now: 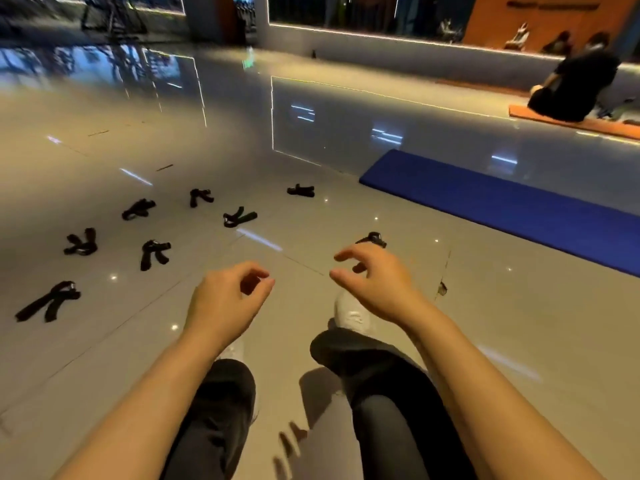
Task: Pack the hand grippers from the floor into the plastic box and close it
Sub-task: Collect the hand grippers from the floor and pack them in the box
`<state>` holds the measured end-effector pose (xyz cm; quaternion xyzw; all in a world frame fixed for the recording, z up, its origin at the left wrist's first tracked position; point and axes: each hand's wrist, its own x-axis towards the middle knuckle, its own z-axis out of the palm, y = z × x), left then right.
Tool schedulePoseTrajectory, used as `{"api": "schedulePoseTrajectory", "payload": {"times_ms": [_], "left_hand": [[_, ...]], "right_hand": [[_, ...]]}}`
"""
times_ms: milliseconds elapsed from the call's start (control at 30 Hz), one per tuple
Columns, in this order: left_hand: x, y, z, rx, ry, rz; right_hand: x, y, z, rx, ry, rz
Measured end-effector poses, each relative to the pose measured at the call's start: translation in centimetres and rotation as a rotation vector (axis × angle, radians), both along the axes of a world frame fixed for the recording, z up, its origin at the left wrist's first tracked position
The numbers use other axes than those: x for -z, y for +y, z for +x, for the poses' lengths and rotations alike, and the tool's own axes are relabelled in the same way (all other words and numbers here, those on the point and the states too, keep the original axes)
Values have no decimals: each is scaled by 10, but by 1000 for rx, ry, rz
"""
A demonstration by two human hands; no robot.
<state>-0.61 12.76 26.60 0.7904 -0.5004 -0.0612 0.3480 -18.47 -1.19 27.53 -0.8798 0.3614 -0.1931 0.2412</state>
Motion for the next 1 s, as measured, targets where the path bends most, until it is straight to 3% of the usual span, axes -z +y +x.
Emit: {"api": "schedulePoseTrajectory", "payload": {"times_ms": [100, 200, 333, 400, 633, 733, 867, 1000], "left_hand": [[-3, -33, 10, 50, -35, -17], [-11, -60, 24, 67, -98, -54], [-16, -99, 57, 16, -161, -44], [-18, -125, 78, -11, -70, -2], [-11, -216, 128, -135, 212, 66], [-16, -263, 121, -35, 389, 29], [-13, -298, 125, 221, 263, 130], [21, -309, 171, 144, 184, 333]], "right_hand": [[37, -20, 14, 7, 135, -84], [37, -45, -1, -128, 204, -208], [11, -105, -20, 82, 122, -19], [10, -134, -12, 155, 122, -21], [20, -219, 36, 35, 362, -155], [18, -254, 61, 73, 266, -77], [18, -286, 104, 94, 106, 51], [27, -319, 140, 45, 190, 20]]}}
